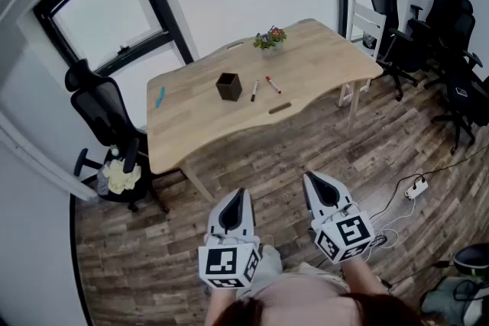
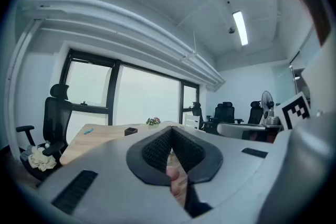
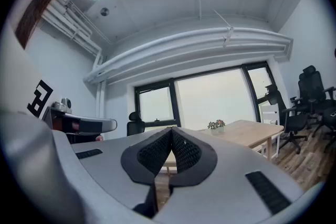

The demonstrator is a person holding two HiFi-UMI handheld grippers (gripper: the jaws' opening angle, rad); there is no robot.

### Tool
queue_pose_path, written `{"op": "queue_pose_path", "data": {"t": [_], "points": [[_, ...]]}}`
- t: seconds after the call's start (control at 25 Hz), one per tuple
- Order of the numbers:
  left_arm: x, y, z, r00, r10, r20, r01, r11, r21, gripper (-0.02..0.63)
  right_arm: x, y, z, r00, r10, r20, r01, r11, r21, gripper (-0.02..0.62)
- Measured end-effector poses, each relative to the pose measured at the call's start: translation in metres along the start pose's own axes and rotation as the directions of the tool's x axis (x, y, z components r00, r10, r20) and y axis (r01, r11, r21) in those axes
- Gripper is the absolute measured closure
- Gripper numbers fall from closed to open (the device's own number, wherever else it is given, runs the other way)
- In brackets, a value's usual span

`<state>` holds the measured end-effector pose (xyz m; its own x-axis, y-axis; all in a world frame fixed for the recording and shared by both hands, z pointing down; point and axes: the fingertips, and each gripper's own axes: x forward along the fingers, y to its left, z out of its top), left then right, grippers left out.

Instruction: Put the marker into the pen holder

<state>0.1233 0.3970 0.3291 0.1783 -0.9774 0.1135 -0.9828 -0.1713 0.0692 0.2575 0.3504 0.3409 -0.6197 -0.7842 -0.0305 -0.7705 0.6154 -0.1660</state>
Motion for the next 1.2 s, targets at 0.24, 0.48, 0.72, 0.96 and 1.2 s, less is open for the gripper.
{"op": "queue_pose_path", "data": {"t": [0.24, 0.48, 0.72, 0.96, 1.2], "points": [[0.005, 0.014, 0.0, 1.0, -0.006, -0.008, 0.006, 1.0, -0.001, 0.604, 0.018, 0.005, -0.001, 0.999, -0.033, 0.006, 0.033, 0.999, -0.026, 0.595], [0.016, 0.041, -0.001, 1.0, 0.0, -0.017, 0.0, 1.0, 0.003, 0.604, 0.044, 0.013, -0.006, 1.0, -0.027, 0.014, 0.027, 1.0, -0.007, 0.595], [0.034, 0.065, 0.0, 1.0, -0.012, -0.02, 0.012, 1.0, -0.004, 0.604, 0.07, 0.019, -0.011, 1.0, -0.03, 0.007, 0.03, 0.999, -0.019, 0.595], [0.058, 0.089, -0.002, 0.999, -0.034, -0.018, 0.034, 0.999, -0.016, 0.604, 0.099, 0.014, -0.014, 0.999, -0.05, 0.005, 0.05, 0.999, -0.009, 0.595], [0.084, 0.107, -0.001, 0.998, -0.058, -0.027, 0.058, 0.998, -0.011, 0.604, 0.123, 0.002, -0.018, 0.994, -0.11, 0.005, 0.11, 0.994, 0.004, 0.595]]}}
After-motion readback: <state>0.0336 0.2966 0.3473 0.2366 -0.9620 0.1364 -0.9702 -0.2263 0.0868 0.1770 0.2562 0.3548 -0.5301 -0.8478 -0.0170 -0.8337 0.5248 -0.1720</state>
